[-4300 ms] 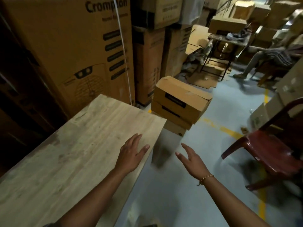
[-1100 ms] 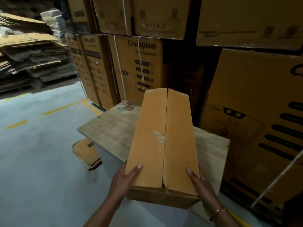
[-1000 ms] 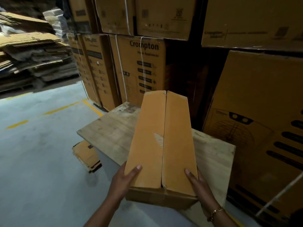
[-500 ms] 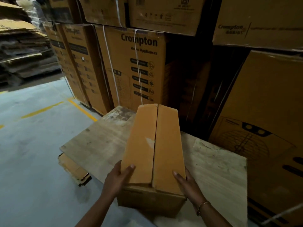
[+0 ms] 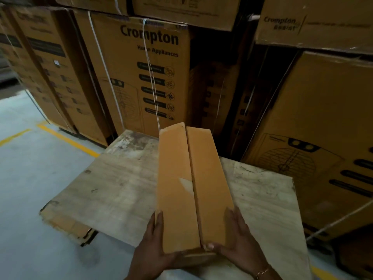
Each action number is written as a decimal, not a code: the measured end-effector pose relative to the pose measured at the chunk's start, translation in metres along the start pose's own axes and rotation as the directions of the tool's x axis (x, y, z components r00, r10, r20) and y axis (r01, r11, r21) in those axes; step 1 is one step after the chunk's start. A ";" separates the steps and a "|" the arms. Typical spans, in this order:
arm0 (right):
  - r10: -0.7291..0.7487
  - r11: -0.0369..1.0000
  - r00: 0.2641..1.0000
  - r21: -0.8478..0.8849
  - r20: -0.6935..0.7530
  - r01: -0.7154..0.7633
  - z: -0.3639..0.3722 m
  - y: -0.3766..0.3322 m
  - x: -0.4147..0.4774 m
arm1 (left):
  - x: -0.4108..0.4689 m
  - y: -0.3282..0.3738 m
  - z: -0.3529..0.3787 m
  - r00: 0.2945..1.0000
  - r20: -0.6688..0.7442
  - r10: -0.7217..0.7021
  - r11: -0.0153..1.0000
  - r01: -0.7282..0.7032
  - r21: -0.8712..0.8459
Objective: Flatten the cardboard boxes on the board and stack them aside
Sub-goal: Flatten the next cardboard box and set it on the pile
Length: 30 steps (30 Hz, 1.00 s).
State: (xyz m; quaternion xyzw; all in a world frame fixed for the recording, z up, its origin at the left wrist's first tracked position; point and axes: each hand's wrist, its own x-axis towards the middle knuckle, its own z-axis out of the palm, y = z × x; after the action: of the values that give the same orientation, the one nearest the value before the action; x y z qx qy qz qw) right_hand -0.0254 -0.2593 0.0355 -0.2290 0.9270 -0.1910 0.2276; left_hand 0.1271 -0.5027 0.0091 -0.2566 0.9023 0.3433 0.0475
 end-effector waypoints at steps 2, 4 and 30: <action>-0.065 0.994 0.998 -0.094 -0.008 0.064 0.000 -0.001 -0.004 | -0.003 -0.014 0.004 0.996 -0.078 0.037 0.997 -0.042 -0.065; -0.135 0.983 0.989 -0.131 -0.057 0.127 0.000 0.001 -0.007 | -0.015 -0.013 0.003 0.965 -0.235 -0.119 0.936 0.030 -0.351; 0.274 0.836 0.961 0.505 -0.041 -0.216 0.006 0.062 -0.026 | 0.045 0.051 -0.013 0.997 0.061 -0.046 0.884 0.012 0.468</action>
State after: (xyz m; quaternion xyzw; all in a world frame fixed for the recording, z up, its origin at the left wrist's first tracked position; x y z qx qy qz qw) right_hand -0.0229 -0.1962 0.0107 -0.0313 0.8796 -0.4040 0.2492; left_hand 0.0643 -0.4980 0.0382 -0.2387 0.9522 0.1242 0.1446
